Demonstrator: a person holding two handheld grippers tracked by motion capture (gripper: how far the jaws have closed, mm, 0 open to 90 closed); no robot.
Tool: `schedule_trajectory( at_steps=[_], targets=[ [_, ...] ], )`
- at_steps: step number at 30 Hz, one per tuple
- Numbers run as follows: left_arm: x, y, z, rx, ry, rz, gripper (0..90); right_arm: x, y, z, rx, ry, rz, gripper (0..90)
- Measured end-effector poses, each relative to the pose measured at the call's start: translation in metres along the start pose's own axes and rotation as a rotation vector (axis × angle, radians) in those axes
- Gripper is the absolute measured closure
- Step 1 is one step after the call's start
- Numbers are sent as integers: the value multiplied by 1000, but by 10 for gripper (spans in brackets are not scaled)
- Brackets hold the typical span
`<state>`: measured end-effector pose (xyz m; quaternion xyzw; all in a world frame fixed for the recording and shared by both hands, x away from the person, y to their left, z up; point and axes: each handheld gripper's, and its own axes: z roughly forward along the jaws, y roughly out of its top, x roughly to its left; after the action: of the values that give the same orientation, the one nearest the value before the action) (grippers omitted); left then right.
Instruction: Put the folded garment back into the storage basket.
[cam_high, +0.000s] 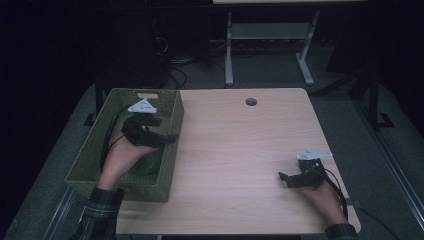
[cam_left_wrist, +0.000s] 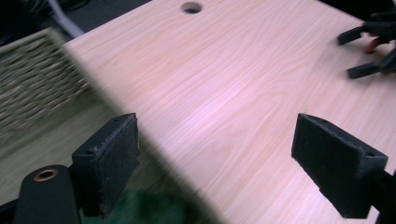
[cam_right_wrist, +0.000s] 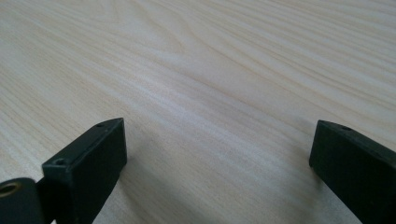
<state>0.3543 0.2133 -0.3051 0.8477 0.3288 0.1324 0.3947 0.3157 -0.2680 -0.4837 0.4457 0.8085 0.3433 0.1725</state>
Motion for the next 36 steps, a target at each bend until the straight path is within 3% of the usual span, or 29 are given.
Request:
schedule_trajectory(
  at_steps=[11,13,19,29,36],
  targets=[
    [-45,15,47,-36,-74,56,147,0,0,0,0,0,0,37],
    [-57,15,60,-29,-72,84,146,0,0,0,0,0,0,38],
    [-75,8,86,-52,-91,85,146,0,0,0,0,0,0,37],
    [-89,-14,117,-51,-110,102,145,0,0,0,1,0,0,37],
    [-92,-36,140,-47,-93,101,144,0,0,0,1,1,1,37]
  ],
)
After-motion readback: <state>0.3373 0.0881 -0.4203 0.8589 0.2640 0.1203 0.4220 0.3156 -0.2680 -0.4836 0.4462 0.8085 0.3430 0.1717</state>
